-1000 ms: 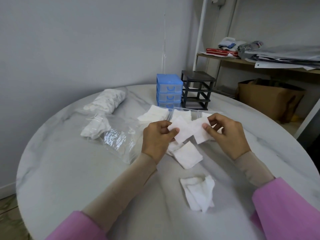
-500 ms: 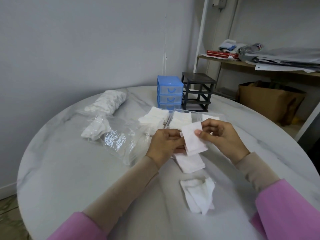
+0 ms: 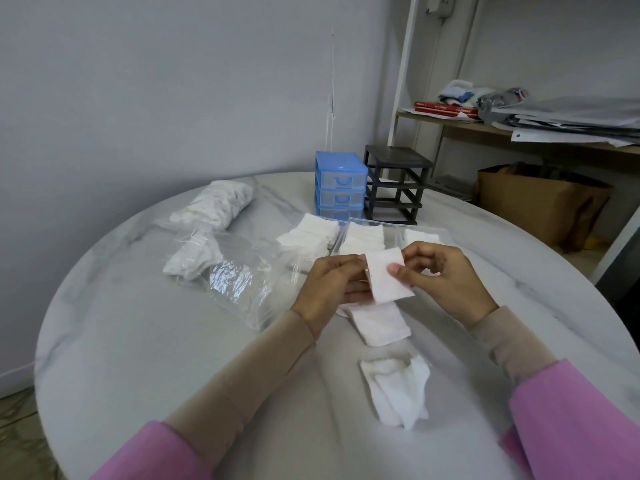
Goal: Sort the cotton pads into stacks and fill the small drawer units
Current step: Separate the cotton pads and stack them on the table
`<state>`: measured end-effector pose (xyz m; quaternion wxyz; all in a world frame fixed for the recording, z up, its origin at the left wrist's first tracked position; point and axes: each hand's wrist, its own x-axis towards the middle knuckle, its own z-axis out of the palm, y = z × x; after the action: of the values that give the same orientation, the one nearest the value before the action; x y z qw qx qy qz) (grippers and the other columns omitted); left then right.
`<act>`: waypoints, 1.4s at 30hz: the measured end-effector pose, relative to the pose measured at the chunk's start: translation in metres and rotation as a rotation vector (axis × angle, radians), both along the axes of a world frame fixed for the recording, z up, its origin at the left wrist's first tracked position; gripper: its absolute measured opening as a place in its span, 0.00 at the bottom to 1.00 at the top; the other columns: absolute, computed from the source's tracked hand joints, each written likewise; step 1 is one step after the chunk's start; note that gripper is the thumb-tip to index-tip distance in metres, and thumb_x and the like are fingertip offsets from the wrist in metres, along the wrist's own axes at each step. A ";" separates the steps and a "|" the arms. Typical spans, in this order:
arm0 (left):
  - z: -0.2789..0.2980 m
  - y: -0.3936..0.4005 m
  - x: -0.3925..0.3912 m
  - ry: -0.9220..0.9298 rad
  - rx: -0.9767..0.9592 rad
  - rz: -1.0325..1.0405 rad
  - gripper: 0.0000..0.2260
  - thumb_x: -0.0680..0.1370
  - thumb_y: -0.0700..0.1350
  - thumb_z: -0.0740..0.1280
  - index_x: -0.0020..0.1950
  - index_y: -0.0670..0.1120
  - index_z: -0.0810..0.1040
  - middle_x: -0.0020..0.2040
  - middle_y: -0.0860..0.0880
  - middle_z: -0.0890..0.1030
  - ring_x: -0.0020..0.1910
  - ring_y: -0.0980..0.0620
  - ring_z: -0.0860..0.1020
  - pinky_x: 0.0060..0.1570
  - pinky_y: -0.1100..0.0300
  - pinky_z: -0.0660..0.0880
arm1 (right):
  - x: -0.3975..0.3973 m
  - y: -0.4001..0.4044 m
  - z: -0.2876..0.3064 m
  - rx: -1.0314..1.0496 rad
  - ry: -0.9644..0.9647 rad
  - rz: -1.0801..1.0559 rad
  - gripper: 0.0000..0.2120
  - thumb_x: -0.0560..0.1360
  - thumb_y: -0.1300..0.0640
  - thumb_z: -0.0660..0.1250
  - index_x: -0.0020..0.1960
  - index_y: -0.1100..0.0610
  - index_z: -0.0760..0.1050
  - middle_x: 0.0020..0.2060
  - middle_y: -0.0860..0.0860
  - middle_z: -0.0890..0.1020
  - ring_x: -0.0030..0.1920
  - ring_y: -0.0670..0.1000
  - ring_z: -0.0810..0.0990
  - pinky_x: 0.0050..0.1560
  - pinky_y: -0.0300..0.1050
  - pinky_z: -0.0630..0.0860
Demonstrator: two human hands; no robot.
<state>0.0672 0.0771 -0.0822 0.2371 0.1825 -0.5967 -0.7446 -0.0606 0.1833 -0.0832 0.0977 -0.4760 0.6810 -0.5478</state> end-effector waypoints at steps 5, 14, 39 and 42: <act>-0.002 -0.001 -0.002 -0.013 0.018 0.018 0.09 0.80 0.41 0.60 0.44 0.40 0.78 0.28 0.51 0.82 0.29 0.56 0.81 0.32 0.65 0.79 | -0.001 0.001 -0.001 0.006 0.055 -0.022 0.06 0.69 0.60 0.73 0.40 0.61 0.77 0.31 0.53 0.78 0.30 0.39 0.72 0.36 0.25 0.67; -0.008 -0.001 -0.003 0.077 -0.122 0.018 0.08 0.76 0.39 0.67 0.47 0.34 0.79 0.37 0.47 0.83 0.36 0.55 0.82 0.39 0.64 0.79 | 0.002 0.001 0.002 -0.046 0.096 -0.011 0.05 0.69 0.60 0.73 0.41 0.59 0.77 0.32 0.49 0.78 0.31 0.39 0.73 0.38 0.26 0.68; -0.009 -0.024 0.002 0.079 -0.426 0.427 0.07 0.74 0.38 0.70 0.44 0.33 0.78 0.41 0.44 0.82 0.41 0.51 0.80 0.43 0.58 0.77 | 0.006 0.000 -0.005 0.374 0.311 0.220 0.06 0.69 0.60 0.74 0.44 0.53 0.80 0.37 0.46 0.81 0.39 0.38 0.76 0.41 0.26 0.67; -0.011 -0.023 0.002 0.065 -0.444 0.425 0.10 0.74 0.38 0.69 0.43 0.30 0.76 0.41 0.41 0.82 0.41 0.50 0.80 0.43 0.57 0.77 | 0.004 0.000 -0.006 0.338 0.294 0.214 0.05 0.69 0.60 0.74 0.41 0.53 0.78 0.37 0.45 0.81 0.39 0.38 0.76 0.41 0.27 0.68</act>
<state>0.0691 0.0545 -0.0929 0.4406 0.2231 -0.6852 -0.5353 -0.0566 0.1838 -0.0890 0.1331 -0.5970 0.7155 -0.3374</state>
